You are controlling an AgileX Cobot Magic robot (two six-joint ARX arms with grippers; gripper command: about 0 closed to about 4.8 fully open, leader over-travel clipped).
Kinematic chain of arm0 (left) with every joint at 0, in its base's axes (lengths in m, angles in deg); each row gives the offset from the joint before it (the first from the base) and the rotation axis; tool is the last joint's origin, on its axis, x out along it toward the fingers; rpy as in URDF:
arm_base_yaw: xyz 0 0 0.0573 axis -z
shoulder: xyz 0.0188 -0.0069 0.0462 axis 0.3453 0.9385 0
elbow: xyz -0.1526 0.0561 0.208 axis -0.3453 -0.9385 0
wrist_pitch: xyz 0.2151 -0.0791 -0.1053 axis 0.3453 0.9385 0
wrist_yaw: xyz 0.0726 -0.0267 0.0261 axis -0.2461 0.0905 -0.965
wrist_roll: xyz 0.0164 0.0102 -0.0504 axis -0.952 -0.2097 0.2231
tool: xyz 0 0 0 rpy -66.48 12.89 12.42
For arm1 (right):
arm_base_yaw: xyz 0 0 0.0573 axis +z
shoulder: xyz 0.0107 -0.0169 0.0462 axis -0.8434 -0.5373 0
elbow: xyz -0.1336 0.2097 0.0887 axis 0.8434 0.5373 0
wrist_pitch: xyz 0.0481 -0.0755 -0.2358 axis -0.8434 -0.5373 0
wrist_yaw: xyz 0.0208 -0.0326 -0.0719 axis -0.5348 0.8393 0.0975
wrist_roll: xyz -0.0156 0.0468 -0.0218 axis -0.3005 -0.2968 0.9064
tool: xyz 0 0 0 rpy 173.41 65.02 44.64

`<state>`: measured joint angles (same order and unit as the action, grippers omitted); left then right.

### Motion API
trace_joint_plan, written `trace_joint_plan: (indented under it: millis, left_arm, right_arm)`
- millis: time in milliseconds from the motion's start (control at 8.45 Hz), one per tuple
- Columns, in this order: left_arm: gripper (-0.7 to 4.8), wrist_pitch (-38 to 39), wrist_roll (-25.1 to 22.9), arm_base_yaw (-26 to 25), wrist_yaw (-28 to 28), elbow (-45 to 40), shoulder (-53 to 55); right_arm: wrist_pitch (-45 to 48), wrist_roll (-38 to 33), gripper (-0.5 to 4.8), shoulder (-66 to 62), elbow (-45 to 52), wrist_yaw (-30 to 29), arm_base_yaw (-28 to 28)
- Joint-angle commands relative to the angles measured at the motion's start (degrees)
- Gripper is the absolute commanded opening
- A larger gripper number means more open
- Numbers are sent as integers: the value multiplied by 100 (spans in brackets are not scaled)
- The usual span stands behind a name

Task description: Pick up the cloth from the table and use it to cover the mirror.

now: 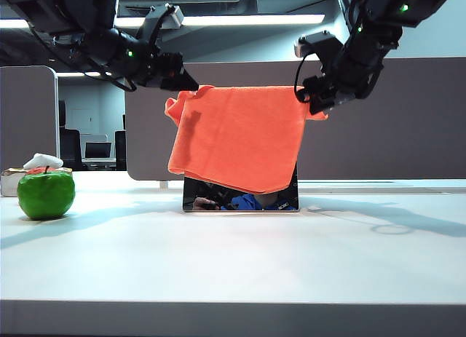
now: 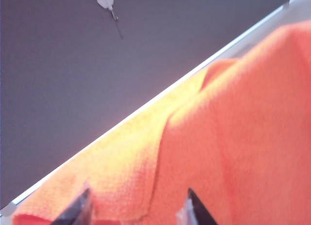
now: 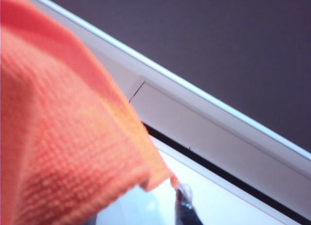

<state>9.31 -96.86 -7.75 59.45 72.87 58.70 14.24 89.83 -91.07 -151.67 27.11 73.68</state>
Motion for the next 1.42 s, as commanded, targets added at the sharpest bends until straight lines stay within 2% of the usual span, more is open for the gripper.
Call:
trace_joint_plan:
  millis: [118,237,355,473,710,828,946,1065,1183,1419]
  left_arm:
    - [245,13,-411,2,-76,59,94]
    - [234,-2,-439,2,-236,59,114]
    - [144,-184,-431,2,-376,59,114]
    - [47,-852,-177,4,-667,61,114]
    - [47,-1327,142,2,-927,63,114]
    - [47,-1469,317,2,-1172,76,125]
    - [47,-953,424,2,-1167,76,114]
    - [101,297,385,-4,-1488,76,114]
    - [130,597,385,-4,-1196,76,114]
    - [135,732,391,-4,-800,76,114]
  right_arm:
    - [-90,-28,203,291,-31,-11,17]
    - [-238,-28,203,361,-28,-17,31]
    - [-330,-31,203,372,-28,-11,66]
    - [-378,-28,198,433,-28,-11,234]
    - [-540,-28,198,433,-28,-9,234]
    - [-592,-24,169,442,-28,-20,236]
    - [-439,72,169,529,-28,-31,234]
    - [-319,118,171,1038,-28,-584,236]
    - [-433,111,171,1121,-28,-588,236]
    - [-557,114,171,1115,-28,-485,225]
